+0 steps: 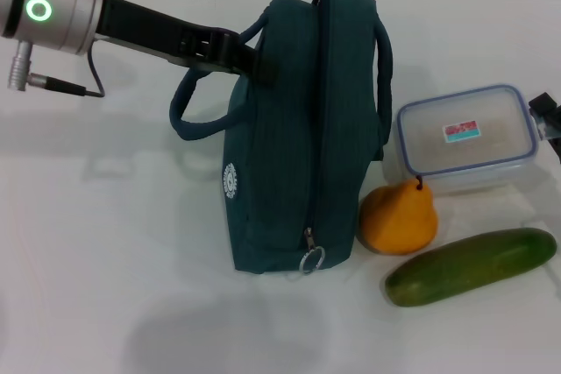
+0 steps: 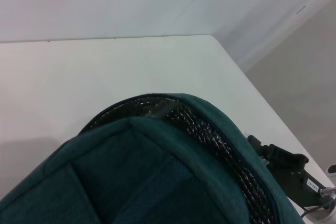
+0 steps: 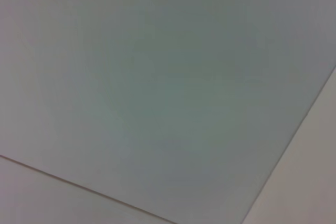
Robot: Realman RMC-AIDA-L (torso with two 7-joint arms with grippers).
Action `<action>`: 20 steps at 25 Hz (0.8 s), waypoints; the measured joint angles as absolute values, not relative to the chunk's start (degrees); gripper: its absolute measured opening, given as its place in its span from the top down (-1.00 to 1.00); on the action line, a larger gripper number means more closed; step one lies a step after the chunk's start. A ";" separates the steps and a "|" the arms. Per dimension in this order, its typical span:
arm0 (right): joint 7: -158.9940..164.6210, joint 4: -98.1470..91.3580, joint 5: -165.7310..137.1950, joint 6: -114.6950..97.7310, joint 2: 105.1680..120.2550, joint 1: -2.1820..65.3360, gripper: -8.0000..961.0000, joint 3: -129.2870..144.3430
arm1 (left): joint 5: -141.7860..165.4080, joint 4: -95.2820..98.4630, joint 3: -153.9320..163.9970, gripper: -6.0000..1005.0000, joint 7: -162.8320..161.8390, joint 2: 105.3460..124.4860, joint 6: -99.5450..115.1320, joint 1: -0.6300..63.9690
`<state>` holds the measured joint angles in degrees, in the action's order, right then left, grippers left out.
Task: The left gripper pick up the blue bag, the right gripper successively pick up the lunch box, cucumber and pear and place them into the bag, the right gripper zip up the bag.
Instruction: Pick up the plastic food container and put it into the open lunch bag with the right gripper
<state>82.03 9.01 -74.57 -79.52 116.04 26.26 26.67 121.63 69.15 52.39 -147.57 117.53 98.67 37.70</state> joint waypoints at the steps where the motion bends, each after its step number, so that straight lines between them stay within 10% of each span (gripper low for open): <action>1: 82.24 9.00 -74.56 -79.79 116.02 26.20 0.78 26.62 | 121.63 69.15 52.39 0.88 -147.57 117.54 98.68 37.70; 20: 88.44 6.64 -74.13 -87.28 115.92 25.58 0.78 26.63 | 120.75 69.22 52.38 0.87 -147.57 117.46 98.88 38.15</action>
